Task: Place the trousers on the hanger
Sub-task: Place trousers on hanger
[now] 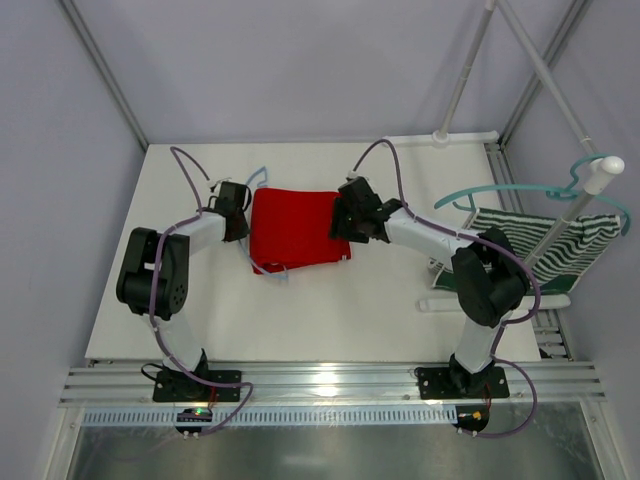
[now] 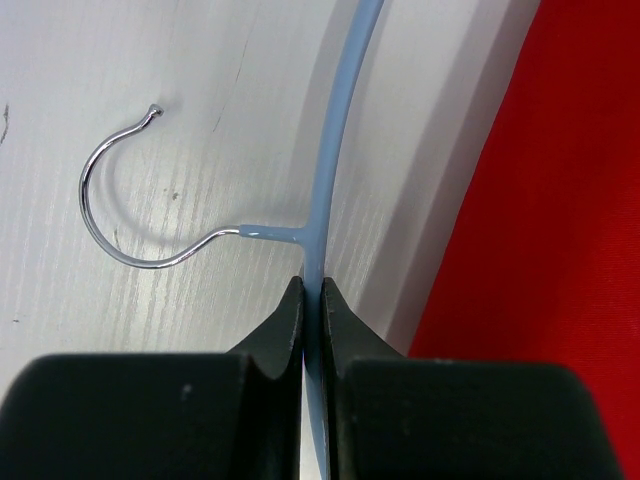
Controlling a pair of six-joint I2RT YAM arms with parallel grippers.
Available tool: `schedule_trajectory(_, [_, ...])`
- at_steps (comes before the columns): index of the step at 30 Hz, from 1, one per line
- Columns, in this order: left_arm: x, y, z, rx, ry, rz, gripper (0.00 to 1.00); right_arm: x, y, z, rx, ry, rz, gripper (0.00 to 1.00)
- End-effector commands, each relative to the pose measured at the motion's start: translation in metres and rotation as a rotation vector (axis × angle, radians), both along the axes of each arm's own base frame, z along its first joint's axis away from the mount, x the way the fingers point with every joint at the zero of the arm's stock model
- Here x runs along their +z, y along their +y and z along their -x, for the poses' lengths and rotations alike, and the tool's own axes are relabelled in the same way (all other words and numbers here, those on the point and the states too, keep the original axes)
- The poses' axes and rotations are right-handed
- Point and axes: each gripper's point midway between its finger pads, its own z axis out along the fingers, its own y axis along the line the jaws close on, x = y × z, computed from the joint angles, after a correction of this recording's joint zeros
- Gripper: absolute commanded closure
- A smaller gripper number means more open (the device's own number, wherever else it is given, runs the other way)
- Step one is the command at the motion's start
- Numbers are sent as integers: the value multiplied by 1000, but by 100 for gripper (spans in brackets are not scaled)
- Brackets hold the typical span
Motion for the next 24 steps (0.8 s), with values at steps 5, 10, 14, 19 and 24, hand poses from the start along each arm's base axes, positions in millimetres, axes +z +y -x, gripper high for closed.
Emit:
schedule_trajectory(5, [9,-11,7,-46,3,29,100,7,19,9,39,11,-72,48])
schedule_trajectory(10, [6,-11,11,-52,20,31,100,-1,27,15,50,29,-72,53])
schedule_trajectory(14, [7,-10,12,-52,30,25,100,-8,25,15,41,50,-48,53])
schedule_trajectory(19, [8,-9,17,-52,36,19,99,-17,15,18,19,81,18,53])
schedule_trajectory(24, [9,-8,19,-63,40,10,100,-13,14,18,16,71,30,51])
